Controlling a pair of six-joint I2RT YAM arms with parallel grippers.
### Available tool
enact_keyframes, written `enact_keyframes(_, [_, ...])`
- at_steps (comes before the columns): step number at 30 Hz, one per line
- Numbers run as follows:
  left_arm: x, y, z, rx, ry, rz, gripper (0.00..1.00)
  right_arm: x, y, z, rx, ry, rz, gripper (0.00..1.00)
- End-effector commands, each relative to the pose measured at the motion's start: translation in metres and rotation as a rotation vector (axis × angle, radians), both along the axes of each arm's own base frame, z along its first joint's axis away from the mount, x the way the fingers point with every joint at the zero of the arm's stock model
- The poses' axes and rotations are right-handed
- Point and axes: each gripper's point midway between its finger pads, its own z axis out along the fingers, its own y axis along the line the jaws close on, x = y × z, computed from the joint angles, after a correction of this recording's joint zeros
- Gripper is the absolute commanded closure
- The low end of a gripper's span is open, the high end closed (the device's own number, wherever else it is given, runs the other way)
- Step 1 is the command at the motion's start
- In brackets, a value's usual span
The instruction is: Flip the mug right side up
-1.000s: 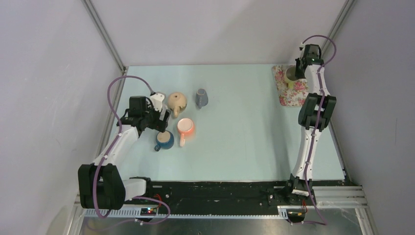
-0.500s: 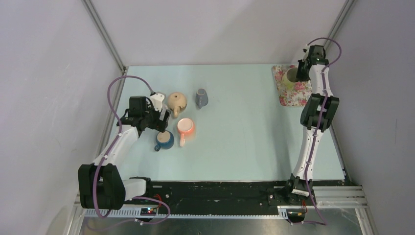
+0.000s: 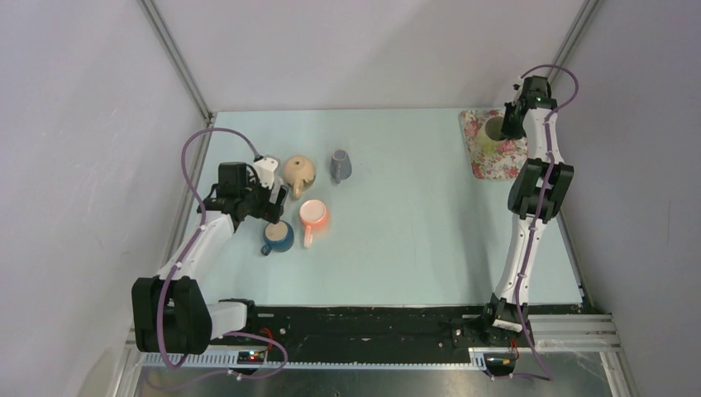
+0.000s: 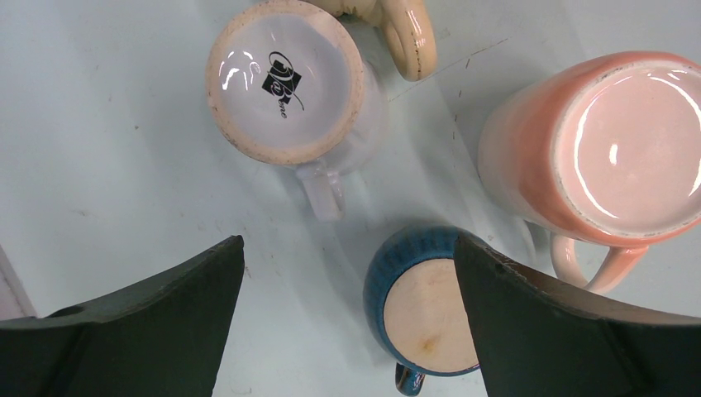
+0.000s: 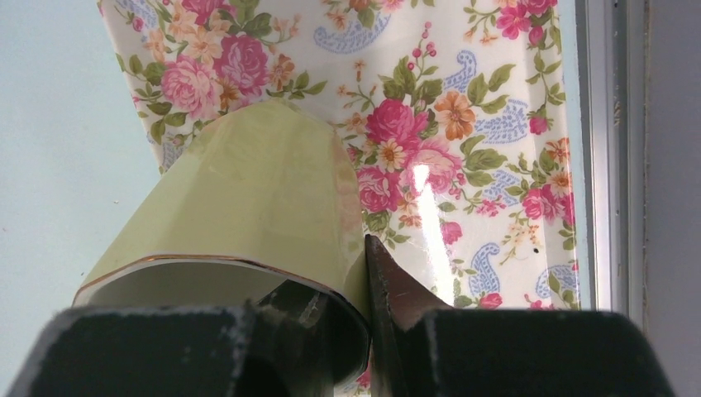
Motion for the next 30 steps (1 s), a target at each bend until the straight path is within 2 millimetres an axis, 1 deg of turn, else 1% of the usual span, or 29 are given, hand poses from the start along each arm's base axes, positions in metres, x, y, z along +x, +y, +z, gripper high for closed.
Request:
enact_keyframes(1, [0.004,-0.001,0.008,-0.007,-0.045,-0.015,0.0,-0.002,-0.001,0.047,-0.08,-0.049,0.004,0.99])
enact_keyframes(3, [0.004,-0.001,0.008,-0.007,-0.045,-0.016,0.0,0.0,0.002,0.047,-0.085,-0.054,0.007,0.91])
enact_keyframes(4, [0.003,-0.001,0.008,-0.007,-0.046,-0.015,0.0,0.001,0.003,0.048,-0.086,-0.058,0.009,0.84])
enact_keyframes(6, [0.003,-0.001,0.009,-0.006,-0.048,-0.016,0.0,0.002,0.004,0.048,-0.084,-0.063,0.006,0.76])
enact_keyframes(10, [0.003,-0.001,0.009,-0.007,-0.049,-0.017,0.0,0.004,0.005,0.049,-0.082,-0.073,0.006,0.7])
enact_keyframes(14, [0.003,-0.001,0.008,-0.008,-0.046,-0.016,0.0,0.007,0.007,0.055,-0.088,-0.093,0.009,0.63])
enact_keyframes(17, [0.003,-0.002,0.007,-0.01,-0.045,-0.018,0.0,0.011,0.005,0.066,-0.102,-0.129,-0.002,0.58])
enact_keyframes(26, [0.003,-0.002,0.006,-0.01,-0.041,-0.02,0.0,0.019,0.006,0.08,-0.09,-0.185,-0.037,0.57])
enact_keyframes(30, [0.003,-0.001,0.006,-0.01,-0.039,-0.021,0.0,0.025,0.011,0.084,-0.08,-0.209,-0.039,0.57])
